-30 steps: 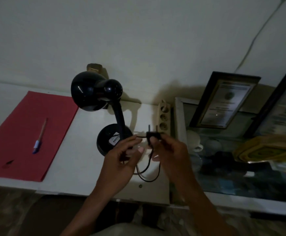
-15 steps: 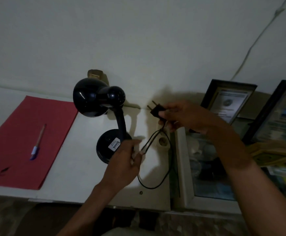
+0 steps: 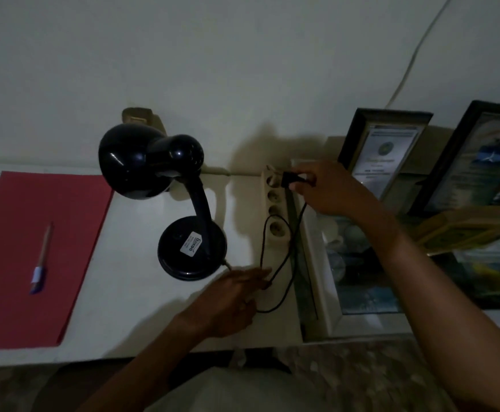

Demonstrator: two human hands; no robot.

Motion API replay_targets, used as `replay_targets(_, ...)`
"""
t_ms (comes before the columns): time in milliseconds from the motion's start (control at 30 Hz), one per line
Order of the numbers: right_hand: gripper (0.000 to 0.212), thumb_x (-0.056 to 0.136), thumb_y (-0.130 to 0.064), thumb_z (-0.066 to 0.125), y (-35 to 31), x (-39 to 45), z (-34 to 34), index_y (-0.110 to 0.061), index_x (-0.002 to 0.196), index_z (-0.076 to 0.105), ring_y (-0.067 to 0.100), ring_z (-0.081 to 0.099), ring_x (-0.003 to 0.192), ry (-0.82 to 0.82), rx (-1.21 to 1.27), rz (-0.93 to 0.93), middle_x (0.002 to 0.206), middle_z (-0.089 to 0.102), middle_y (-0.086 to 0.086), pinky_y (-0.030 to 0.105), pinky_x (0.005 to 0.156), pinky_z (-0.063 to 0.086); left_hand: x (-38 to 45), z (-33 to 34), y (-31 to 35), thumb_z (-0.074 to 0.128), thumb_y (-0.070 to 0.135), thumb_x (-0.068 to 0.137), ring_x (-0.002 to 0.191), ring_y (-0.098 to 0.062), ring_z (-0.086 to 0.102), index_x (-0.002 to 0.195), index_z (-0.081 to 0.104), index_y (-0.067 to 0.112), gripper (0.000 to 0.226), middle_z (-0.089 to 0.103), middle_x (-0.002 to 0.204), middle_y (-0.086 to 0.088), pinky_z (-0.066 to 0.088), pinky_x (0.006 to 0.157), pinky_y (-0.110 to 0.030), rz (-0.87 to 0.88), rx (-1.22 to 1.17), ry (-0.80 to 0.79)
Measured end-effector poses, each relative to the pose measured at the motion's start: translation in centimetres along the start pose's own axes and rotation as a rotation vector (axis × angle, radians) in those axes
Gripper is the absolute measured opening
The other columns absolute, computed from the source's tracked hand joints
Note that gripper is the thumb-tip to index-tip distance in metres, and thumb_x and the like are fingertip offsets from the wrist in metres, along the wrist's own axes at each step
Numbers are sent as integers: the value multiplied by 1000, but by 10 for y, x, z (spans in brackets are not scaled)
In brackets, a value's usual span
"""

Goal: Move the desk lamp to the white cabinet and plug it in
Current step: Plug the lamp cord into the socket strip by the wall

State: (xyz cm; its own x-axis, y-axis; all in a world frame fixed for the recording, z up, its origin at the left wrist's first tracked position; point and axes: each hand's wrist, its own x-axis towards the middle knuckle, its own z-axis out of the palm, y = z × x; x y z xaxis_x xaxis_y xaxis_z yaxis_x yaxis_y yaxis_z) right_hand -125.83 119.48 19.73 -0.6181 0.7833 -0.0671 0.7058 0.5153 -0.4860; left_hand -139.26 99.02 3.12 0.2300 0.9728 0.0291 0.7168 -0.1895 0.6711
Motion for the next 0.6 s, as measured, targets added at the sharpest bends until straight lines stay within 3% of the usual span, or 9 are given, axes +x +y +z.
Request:
replay_targets(67,33,95,-24,63,5,-7,11,-22,128,65,12,62,92,-28,-22,-21,112,70,6,19,79,44,-5,5,-9,56,28,88,144,-5,31,146,44,26,60,33,158,10,20,122,-30,29,32,-74)
replay_targets(200,35,93,-28,64,12,-21,29,-24,128,66,18,66,100,-130,-75,-63,117,71,8,23,80,47,1,18,-16,54,54,89,145,0,27,146,42,35,61,36,156,15,12,122,-31,55,159,-75)
replay_targets(300,32,93,-26,66,19,-30,35,-23,125,68,12,66,97,-125,-64,-70,114,72,5,21,78,47,8,27,-12,60,51,88,133,-13,51,127,64,28,45,61,137,7,37,113,-41,132,224,14)
replay_targets(400,26,91,-28,68,26,-33,35,-21,116,73,14,69,86,-84,-90,-80,100,75,4,28,75,58,10,27,-3,61,42,88,100,-18,67,95,77,28,23,75,99,8,54,88,-39,204,269,120)
replay_targets(500,28,90,-29,70,33,-26,30,-22,116,72,8,62,76,8,-88,-55,99,73,3,11,60,44,6,21,6,64,44,87,83,-14,65,85,77,29,21,73,85,10,53,77,-36,89,197,212)
replay_targets(600,27,91,-28,69,34,-16,25,-21,116,71,10,62,76,90,-22,-30,96,72,4,6,57,36,-5,12,18,63,52,87,71,-5,59,81,75,30,25,66,77,11,49,63,-27,-146,-25,357)
